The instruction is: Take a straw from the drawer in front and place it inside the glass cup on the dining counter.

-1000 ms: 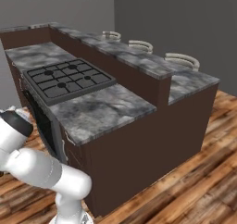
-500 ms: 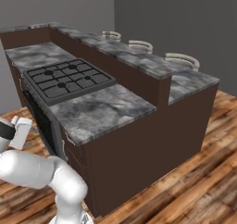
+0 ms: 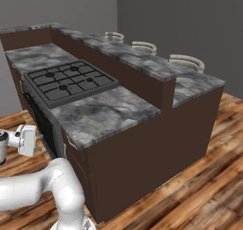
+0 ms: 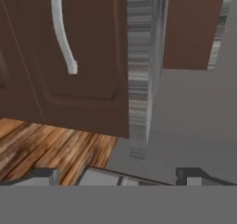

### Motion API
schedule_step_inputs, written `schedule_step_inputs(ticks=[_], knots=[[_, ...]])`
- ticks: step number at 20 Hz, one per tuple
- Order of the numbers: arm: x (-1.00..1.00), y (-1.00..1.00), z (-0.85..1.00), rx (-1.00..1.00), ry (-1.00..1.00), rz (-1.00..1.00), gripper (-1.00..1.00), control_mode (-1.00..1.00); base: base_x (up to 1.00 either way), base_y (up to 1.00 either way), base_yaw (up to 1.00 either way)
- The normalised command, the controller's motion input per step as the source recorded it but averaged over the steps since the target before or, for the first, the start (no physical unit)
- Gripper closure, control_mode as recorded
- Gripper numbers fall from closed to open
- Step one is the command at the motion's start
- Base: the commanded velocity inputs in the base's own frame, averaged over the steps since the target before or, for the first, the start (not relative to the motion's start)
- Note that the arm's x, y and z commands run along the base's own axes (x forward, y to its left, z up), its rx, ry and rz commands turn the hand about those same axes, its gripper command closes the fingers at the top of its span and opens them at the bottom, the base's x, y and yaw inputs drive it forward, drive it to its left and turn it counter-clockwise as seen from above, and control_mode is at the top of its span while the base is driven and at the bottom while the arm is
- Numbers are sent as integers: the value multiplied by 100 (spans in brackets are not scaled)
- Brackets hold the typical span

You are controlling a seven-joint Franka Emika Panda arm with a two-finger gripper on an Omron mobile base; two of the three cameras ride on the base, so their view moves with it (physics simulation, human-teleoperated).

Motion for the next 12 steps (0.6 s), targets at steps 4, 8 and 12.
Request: schedule_step_inputs(ticks=[4,8,12], knots=[[35,0,-33,-13,0,0,-100,-100,0,0,0],[36,-1,-29,-10,0,0,-100,-100,0,0,0],[34,-10,-27,-7,0,1,-100,-100,0,0,0]])
